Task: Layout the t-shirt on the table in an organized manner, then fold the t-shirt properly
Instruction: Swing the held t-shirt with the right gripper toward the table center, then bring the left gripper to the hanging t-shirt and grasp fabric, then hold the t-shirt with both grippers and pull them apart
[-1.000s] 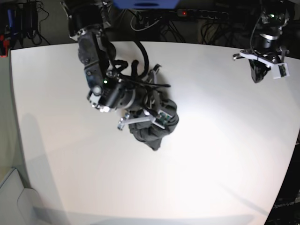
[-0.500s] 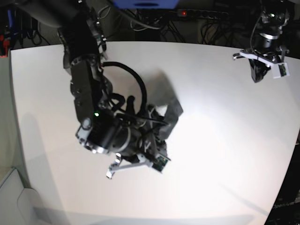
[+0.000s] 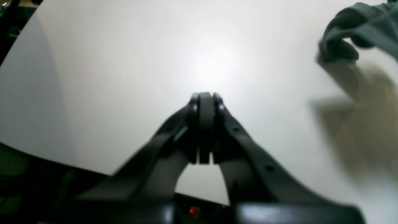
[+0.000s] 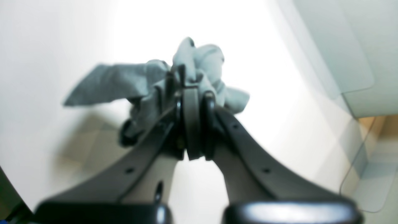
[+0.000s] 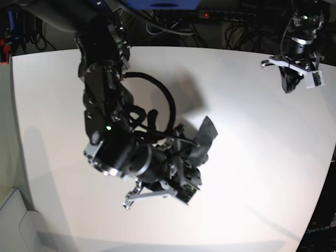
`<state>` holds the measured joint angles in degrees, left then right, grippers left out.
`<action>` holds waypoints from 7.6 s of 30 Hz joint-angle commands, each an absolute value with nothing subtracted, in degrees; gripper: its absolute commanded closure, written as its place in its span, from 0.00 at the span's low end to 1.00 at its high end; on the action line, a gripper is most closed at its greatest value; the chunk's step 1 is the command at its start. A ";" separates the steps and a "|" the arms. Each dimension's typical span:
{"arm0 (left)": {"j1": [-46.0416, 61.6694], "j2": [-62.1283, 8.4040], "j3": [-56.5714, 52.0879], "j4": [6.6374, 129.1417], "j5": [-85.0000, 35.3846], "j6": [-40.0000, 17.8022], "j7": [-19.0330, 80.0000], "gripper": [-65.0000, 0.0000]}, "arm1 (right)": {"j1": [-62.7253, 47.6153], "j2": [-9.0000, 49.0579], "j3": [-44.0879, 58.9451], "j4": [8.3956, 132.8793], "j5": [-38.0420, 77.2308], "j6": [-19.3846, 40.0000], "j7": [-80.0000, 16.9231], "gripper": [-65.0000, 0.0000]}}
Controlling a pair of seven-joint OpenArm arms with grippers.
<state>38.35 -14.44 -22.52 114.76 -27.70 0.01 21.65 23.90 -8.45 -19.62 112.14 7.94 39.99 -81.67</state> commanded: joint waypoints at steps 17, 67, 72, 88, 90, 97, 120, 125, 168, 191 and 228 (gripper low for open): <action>37.85 -14.99 -22.64 115.82 -27.82 0.04 19.91 1.00 | 23.43 -9.00 -19.82 107.12 8.31 40.00 -79.87 1.00; 36.53 -13.32 -17.36 116.09 -27.82 0.13 19.65 1.00 | 11.38 -9.00 13.32 92.79 16.31 27.12 -52.88 1.00; 36.53 -11.74 -17.10 116.09 -27.74 0.13 19.65 1.00 | 11.38 -9.00 13.76 94.99 16.66 27.65 -53.85 1.00; 38.73 -11.21 -18.15 116.09 -27.65 0.04 19.65 1.00 | 13.49 -9.00 -17.54 97.36 18.24 34.77 -58.86 1.00; 39.60 -11.12 -19.38 116.09 -27.65 0.04 19.65 1.00 | 15.25 -9.00 -17.36 97.36 18.24 34.77 -58.86 1.00; 39.78 -10.86 -22.37 116.18 -27.74 0.04 19.65 1.00 | 18.95 -9.00 -16.84 95.96 18.24 34.77 -58.77 1.00; 31.16 -12.44 -20.53 116.18 -27.82 -0.04 20.18 0.56 | 16.40 -9.00 -16.92 90.77 18.24 34.77 -55.25 1.00; 26.51 -12.44 -19.12 115.91 -27.65 -3.38 20.26 0.54 | 16.31 -9.00 -16.92 90.59 18.24 34.77 -55.16 1.00; 7.60 -18.51 -3.03 105.01 -27.21 -6.81 32.92 0.42 | 16.57 -9.00 -17.01 90.51 18.15 34.77 -55.16 1.00; 1.27 -19.65 3.74 97.98 -27.21 -15.16 32.92 0.42 | 16.66 -8.13 -17.01 90.51 18.15 34.86 -55.16 1.00; -1.63 -17.54 4.26 93.14 -27.12 -15.34 32.92 0.42 | 16.22 -8.13 -17.45 90.51 18.15 34.86 -55.16 1.00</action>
